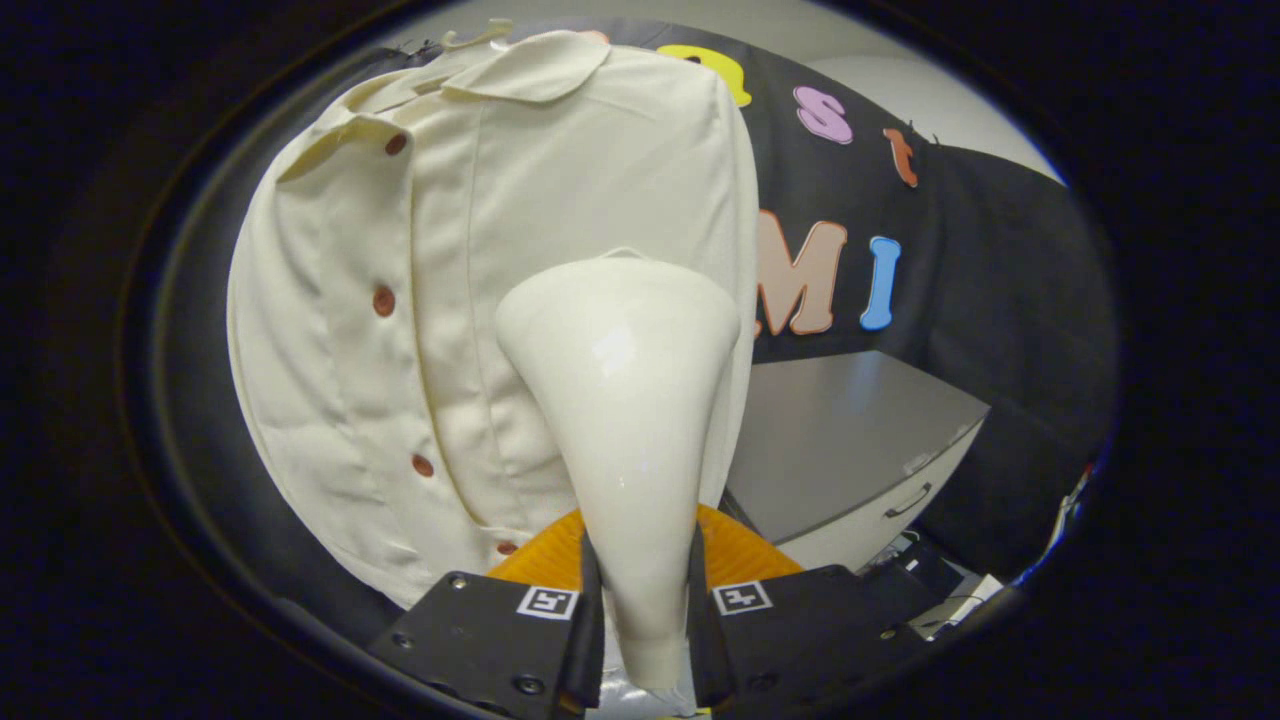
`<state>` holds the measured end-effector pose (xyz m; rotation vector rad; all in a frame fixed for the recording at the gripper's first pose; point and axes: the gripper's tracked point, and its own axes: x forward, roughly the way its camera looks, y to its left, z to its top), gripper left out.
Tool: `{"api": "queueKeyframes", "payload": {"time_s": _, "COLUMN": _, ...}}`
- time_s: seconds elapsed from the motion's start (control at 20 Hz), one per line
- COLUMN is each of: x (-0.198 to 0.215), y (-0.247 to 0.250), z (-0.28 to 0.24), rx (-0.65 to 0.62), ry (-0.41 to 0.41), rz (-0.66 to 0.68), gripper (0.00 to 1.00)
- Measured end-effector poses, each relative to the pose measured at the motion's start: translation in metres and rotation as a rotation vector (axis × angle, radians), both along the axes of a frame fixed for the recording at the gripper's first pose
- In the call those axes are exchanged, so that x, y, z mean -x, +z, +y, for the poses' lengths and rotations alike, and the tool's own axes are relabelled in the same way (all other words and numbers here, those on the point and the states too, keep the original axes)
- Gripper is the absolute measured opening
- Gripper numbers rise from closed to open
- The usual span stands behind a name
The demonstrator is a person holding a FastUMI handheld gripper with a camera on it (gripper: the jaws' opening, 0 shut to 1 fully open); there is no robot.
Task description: Iron the clothes twice with a garment steamer, once on the left side and once on the right side.
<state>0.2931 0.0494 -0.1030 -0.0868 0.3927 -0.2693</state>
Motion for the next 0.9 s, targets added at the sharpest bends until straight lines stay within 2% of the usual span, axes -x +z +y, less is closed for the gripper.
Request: {"api": "queueKeyframes", "payload": {"time_s": 0.9, "x": 0.044, "y": -0.161, "z": -0.022, "rx": 0.0, "ry": -0.041, "rz": 0.149, "gripper": 0.35}}
